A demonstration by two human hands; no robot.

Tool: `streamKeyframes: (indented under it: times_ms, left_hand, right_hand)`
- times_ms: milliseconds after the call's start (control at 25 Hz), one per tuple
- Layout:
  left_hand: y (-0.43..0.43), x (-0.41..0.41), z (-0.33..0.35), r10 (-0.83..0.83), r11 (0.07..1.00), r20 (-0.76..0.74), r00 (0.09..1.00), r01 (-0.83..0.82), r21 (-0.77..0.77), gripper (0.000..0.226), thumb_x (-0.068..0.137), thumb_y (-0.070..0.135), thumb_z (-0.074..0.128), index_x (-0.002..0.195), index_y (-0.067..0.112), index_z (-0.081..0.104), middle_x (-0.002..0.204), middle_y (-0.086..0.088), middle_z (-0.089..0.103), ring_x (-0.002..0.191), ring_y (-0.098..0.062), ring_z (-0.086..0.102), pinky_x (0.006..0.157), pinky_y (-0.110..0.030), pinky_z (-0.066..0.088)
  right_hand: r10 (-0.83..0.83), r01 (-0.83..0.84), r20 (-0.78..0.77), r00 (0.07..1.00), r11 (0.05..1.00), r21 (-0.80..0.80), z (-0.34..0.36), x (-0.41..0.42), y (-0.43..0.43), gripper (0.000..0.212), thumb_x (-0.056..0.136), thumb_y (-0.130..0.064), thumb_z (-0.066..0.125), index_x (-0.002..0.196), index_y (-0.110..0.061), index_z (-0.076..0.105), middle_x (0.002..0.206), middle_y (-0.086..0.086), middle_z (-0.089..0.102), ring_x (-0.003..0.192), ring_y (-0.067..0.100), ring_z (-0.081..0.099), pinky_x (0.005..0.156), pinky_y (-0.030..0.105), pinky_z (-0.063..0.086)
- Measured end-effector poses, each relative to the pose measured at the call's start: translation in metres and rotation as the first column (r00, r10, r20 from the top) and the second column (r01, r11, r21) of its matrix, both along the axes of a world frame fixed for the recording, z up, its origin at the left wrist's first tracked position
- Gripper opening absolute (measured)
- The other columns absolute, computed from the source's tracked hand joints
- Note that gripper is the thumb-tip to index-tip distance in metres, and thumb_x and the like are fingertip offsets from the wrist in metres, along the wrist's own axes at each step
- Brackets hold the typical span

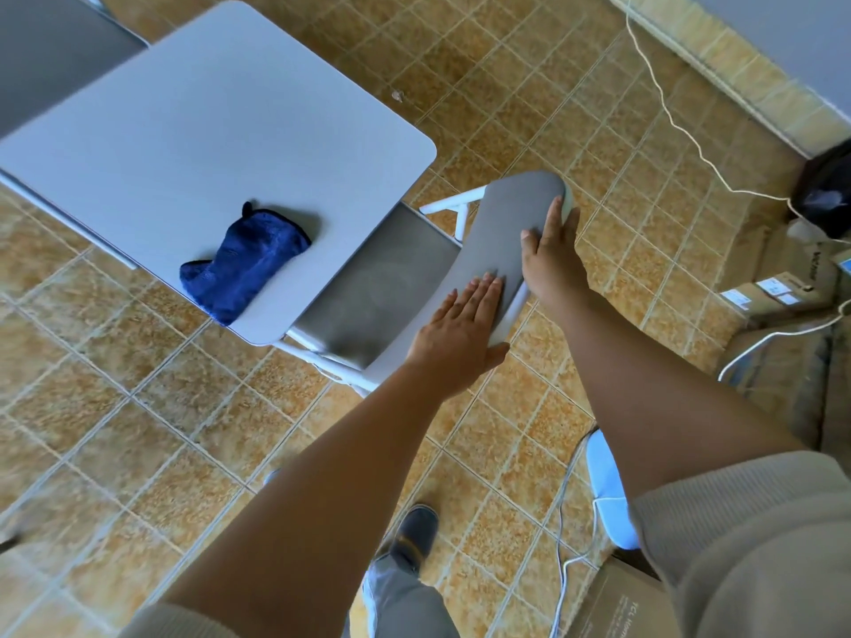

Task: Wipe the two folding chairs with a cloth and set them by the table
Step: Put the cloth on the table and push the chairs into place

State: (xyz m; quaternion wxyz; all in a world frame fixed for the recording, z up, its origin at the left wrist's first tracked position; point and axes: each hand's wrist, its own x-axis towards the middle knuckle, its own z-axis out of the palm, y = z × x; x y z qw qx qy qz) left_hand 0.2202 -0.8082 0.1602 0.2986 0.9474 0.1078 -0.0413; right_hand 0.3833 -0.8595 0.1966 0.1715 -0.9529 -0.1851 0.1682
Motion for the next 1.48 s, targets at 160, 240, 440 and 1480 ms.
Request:
streamKeyframes:
  times_ms: [160,240,440,1480]
  left_hand:
    - [-0.001,0.003,0.003,0.029,0.999,-0.04,0.999,-0.03,-0.016,0.083,0.095,0.055,0.038,0.152,0.017,-0.009,0.161,-0.002,-0.006,0.148,-0.015,-0.008,0.121,-0.034,-0.005]
    - [0.001,0.002,0.007,0.014,1.0,-0.067,0.998,-0.016,-0.021,0.086,0.093,0.06,0.035,0.152,0.016,-0.009,0.161,-0.003,-0.007,0.148,-0.016,-0.008,0.12,-0.034,-0.006]
    - [0.027,-0.023,0.008,0.027,1.0,-0.088,0.996,-0.027,0.004,0.082,0.093,0.064,0.02,0.152,0.015,-0.007,0.161,-0.004,-0.008,0.147,-0.016,-0.011,0.119,-0.033,-0.009]
    - [0.458,-0.309,0.073,0.806,0.592,-0.099,0.584,-0.798,0.112,0.058,0.098,0.046,0.036,0.148,0.015,0.03,0.154,-0.008,0.032,0.14,-0.03,0.03,0.113,-0.041,0.027]
  right_hand:
    - [0.011,-0.01,0.009,1.0,0.998,-0.054,0.0,0.004,0.002,0.063,0.103,-0.038,0.027,0.151,-0.024,-0.01,0.159,0.008,-0.016,0.126,0.038,0.046,0.074,0.035,0.039]
    - [0.014,-0.012,0.012,1.0,0.995,-0.1,0.001,0.007,0.003,0.063,0.102,-0.039,0.026,0.151,-0.024,-0.01,0.159,0.008,-0.016,0.128,0.039,0.044,0.079,0.038,0.041]
    - [0.09,-0.062,0.117,0.989,0.971,-0.229,0.004,-0.002,0.003,0.064,0.101,-0.044,0.025,0.152,-0.015,-0.001,0.16,0.012,-0.004,0.142,0.036,0.022,0.106,0.049,0.034]
    - [0.75,-0.747,0.001,0.661,0.658,0.099,0.027,-0.28,0.414,0.052,0.099,-0.042,0.036,0.146,-0.019,0.031,0.149,0.004,0.04,0.136,0.024,0.036,0.109,0.036,0.032]
